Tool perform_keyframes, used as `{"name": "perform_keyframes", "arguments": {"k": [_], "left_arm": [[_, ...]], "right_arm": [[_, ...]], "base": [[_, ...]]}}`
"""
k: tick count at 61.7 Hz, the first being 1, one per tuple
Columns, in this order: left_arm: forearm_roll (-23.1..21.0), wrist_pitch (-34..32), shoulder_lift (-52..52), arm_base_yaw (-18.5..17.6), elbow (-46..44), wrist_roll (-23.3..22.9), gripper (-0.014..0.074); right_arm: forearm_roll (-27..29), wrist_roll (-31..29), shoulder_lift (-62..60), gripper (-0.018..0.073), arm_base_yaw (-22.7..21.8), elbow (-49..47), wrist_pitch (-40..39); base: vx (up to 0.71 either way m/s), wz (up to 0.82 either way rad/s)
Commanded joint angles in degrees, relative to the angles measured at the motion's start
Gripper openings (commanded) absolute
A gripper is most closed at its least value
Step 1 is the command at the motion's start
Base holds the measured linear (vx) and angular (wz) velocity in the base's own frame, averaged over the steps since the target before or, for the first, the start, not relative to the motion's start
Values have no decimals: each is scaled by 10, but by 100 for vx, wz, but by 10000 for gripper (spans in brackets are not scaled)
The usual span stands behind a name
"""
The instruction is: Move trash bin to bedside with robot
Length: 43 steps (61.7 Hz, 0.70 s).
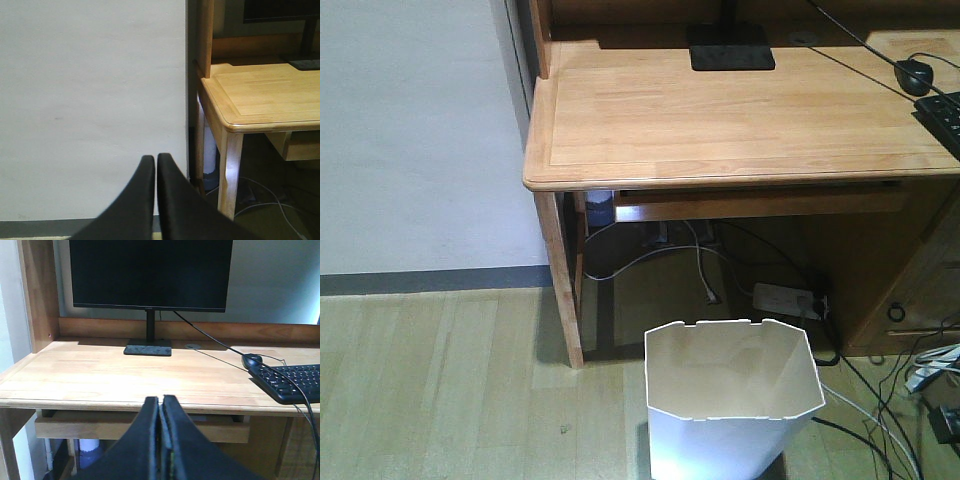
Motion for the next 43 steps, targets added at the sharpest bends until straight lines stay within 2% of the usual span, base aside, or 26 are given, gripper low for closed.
{"name": "perform_keyframes", "arguments": {"k": [1,43], "left_arm": [[-2,-38,-8,0,11,0,-6],[-2,-38,-8,0,11,0,-6]], "right_arm": [[-7,-2,7,-9,-1,4,-40],[-7,-2,7,-9,-1,4,-40]], "base": [[0,0],[0,0]]}}
